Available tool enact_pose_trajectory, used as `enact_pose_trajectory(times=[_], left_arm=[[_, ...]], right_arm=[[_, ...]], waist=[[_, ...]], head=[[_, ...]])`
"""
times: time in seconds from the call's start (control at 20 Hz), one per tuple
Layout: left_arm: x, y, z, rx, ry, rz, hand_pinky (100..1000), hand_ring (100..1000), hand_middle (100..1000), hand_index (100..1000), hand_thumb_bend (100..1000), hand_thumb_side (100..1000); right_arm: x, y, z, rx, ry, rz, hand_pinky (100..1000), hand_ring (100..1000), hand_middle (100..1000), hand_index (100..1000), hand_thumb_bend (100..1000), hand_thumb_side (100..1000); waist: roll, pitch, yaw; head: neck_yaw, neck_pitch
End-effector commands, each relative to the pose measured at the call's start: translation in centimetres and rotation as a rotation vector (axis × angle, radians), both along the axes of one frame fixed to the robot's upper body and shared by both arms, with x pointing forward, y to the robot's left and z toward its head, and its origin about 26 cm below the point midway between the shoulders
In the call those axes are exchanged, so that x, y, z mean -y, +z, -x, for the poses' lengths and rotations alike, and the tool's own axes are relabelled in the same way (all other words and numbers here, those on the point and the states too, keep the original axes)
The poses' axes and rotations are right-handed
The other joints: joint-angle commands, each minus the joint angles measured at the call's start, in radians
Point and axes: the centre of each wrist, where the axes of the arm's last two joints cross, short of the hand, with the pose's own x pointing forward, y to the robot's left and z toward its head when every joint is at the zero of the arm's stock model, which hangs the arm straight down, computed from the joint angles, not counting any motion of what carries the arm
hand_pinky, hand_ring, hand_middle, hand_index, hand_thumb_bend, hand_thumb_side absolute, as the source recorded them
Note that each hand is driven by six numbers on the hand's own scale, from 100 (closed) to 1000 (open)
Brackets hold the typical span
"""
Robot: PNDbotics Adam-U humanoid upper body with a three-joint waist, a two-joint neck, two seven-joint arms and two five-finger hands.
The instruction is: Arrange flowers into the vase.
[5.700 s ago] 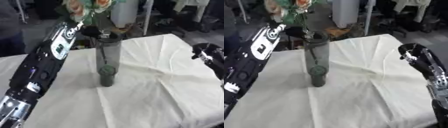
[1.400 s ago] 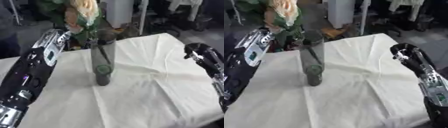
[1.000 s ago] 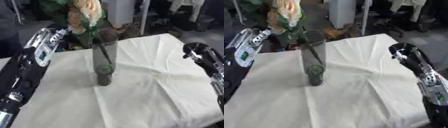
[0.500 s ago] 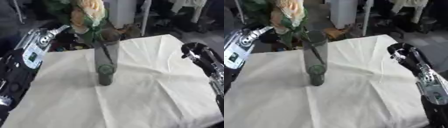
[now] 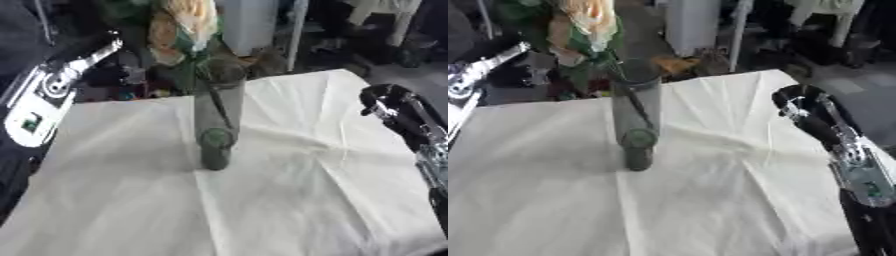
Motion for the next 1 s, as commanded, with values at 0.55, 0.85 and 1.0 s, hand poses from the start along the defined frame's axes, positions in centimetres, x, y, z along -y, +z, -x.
enact_pose_trajectory(times=[0.55,0.85,1.0], left_arm=[[-4.0,0.5,4.2,0.119,0.019,0.314,858,737,817,868,1000,913],[-4.7,-0.9,5.8,0.109,0.015,0.496,849,710,803,854,1000,931],[-4.8,-1.4,6.5,0.099,0.003,0.577,846,704,799,850,1000,925]], right_arm=[[1.0,1.7,-0.1,0.041,-0.018,0.025,628,502,535,705,544,556],[0.9,1.8,-0.1,0.049,-0.021,0.019,628,501,535,705,544,557],[0.9,1.9,-0.1,0.054,-0.02,0.017,627,501,535,705,541,558]], waist=[[-0.003,-0.007,0.023],[0.001,-0.006,0.031],[0.001,-0.005,0.036]], head=[[-0.015,-0.002],[-0.016,-0.003],[-0.016,0.0]])
